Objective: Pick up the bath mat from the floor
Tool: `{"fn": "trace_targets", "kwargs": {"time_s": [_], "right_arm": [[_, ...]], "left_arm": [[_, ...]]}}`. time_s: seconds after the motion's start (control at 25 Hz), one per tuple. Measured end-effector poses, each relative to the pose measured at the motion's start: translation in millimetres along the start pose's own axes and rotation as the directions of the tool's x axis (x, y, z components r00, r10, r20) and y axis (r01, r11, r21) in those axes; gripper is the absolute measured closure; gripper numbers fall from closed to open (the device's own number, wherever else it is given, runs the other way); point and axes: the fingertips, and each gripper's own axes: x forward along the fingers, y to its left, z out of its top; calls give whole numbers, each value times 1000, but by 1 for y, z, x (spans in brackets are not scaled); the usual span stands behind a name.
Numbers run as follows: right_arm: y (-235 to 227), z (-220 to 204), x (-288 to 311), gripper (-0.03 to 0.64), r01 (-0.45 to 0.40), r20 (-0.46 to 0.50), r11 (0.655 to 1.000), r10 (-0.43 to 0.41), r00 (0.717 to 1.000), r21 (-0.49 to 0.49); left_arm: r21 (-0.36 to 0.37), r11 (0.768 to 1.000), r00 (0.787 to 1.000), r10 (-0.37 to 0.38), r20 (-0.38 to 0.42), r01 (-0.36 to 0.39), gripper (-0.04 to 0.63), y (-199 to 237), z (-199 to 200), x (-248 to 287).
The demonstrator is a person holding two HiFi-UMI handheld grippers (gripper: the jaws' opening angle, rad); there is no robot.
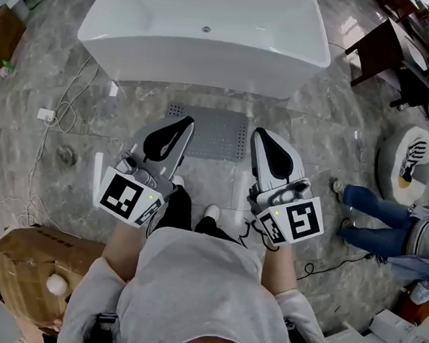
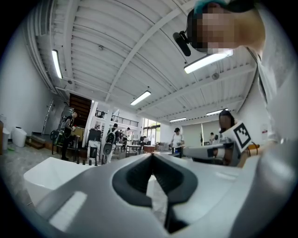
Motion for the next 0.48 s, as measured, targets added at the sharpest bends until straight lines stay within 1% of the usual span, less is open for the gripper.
{"fn": "trace_targets", "kwargs": {"time_s": [0.28,0.48], "right_arm": [[-6,-2,46,617,63,-11,998,-63,998,-2],[-12,-8,76,617,98,-20,995,-98,995,3]], "left_arm": [[-1,999,999,-44,-14,44,595,53,-3,17],[20,998,997,-67,-29,67,594,84,-8,29]]}}
